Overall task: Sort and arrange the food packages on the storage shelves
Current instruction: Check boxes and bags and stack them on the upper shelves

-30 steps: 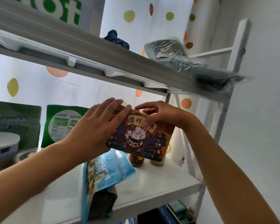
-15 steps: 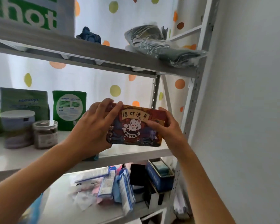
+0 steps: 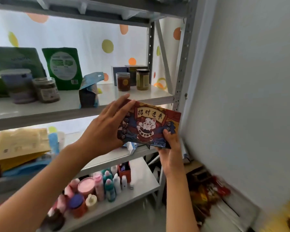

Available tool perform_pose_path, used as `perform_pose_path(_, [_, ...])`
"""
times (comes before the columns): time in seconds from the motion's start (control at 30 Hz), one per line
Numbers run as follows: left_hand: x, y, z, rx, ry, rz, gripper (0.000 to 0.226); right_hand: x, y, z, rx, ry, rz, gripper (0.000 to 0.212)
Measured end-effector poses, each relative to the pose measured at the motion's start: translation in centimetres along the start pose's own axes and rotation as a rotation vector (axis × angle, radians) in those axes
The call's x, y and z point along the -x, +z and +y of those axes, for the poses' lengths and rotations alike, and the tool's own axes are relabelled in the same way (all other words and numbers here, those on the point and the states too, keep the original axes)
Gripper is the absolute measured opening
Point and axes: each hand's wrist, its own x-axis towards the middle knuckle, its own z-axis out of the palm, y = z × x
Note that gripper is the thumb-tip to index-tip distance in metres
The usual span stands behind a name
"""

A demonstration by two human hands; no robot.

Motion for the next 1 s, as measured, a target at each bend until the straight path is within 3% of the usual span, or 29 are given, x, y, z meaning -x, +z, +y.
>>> perform_pose_path(0.13, [3.4,2.4,1.6,0.379,-0.195,0.073,0.123,2.1,-1.4,0.9,-0.084,0.072,0.048,0.09])
perform_pose_path(0.2, [4.5,2.9,2.7,0.594,-0.382,0.075,0.122,2.7,-1.8,1.2,-0.166,0.109,0.063,0.097])
perform_pose_path(0.33, [6.4,4.4,5.0,0.979,-0.721,0.062,0.124,3.4,-2.0,2.1,-0.177,0.169,0.09,0.072])
perform_pose_path(0.57, [8.6,5.7,6.1,1.039,-0.869,0.201,0.092,4.2,-3.0,3.2,-0.076,0.272,0.115,0.054])
perform_pose_path(0.7, [9.1,6.0,6.2,1.127,-0.952,0.306,0.081,4.2,-3.6,3.2,0.105,0.36,0.142,0.062])
perform_pose_path(0.87, [8.6,6.9,6.5,1.13,-1.03,0.406,0.059,4.5,-4.9,2.9,0.481,0.408,0.133,0.089])
perform_pose_path(1.0, [7.8,7.4,6.9,1.089,-1.057,0.37,0.06,4.4,-6.0,2.4,0.519,0.425,0.133,0.078])
